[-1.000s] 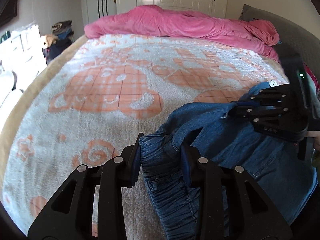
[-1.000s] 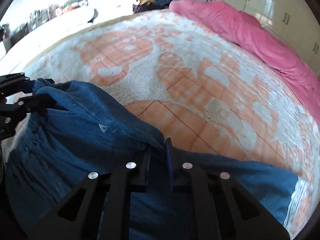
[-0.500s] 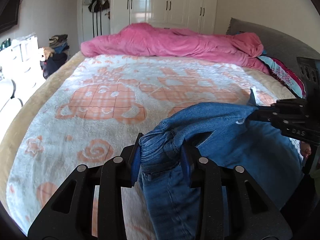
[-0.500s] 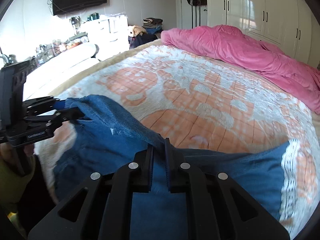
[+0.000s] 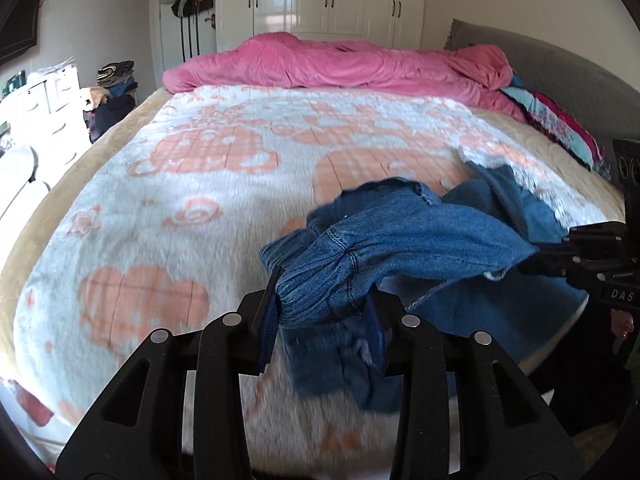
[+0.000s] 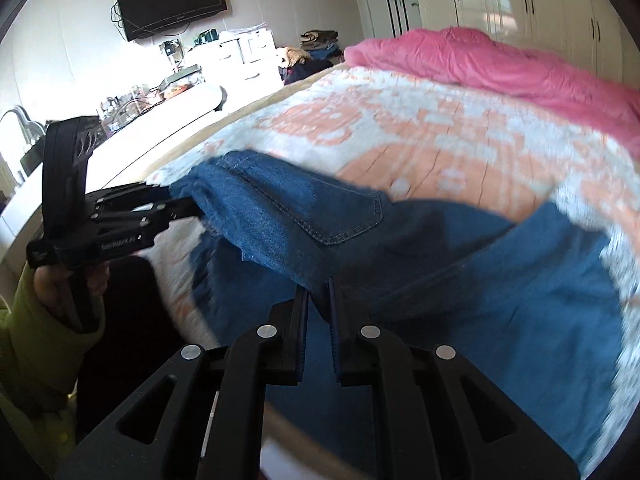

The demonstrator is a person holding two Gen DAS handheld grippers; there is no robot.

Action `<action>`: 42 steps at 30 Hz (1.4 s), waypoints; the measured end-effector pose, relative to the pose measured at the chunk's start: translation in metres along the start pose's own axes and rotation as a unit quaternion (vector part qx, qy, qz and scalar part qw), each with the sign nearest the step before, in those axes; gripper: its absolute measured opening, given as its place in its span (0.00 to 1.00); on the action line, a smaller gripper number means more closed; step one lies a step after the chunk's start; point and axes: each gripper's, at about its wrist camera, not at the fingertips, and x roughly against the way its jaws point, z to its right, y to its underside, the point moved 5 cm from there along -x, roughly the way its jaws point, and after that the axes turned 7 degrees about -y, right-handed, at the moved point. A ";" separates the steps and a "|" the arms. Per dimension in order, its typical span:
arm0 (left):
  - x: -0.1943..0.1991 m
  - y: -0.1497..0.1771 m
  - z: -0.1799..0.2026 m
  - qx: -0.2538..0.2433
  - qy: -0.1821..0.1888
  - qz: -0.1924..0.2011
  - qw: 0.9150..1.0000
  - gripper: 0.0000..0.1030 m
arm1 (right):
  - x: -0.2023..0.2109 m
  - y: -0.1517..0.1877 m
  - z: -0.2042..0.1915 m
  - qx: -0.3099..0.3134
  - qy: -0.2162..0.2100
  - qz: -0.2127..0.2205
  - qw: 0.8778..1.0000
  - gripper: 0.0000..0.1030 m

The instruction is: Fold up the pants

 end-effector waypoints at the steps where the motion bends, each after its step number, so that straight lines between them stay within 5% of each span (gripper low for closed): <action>1: 0.002 0.003 0.001 -0.006 -0.004 -0.003 1.000 0.28 | 0.000 0.005 -0.003 0.001 -0.002 -0.003 1.000 0.09; 14: 0.002 0.033 -0.009 0.004 -0.021 -0.057 0.998 0.46 | -0.026 0.051 -0.029 0.030 -0.018 -0.073 0.997 0.12; 22: 0.023 0.047 -0.031 0.052 -0.023 -0.069 0.996 0.51 | -0.029 0.058 -0.026 0.026 -0.024 -0.077 0.996 0.13; 26: 0.040 0.029 -0.026 0.076 0.012 -0.048 0.996 0.51 | -0.031 0.061 -0.029 0.025 -0.040 -0.079 0.996 0.15; 31: 0.026 0.005 0.017 0.035 0.044 -0.037 0.998 0.51 | -0.036 0.066 -0.039 0.015 -0.076 -0.088 0.993 0.15; 36: -0.018 0.031 0.033 -0.009 -0.014 -0.086 0.996 0.51 | -0.010 0.056 -0.037 0.013 -0.059 -0.054 0.997 0.15; 42: -0.017 0.037 0.026 0.001 -0.011 -0.085 0.996 0.51 | 0.008 0.028 -0.013 0.000 -0.015 -0.007 1.000 0.30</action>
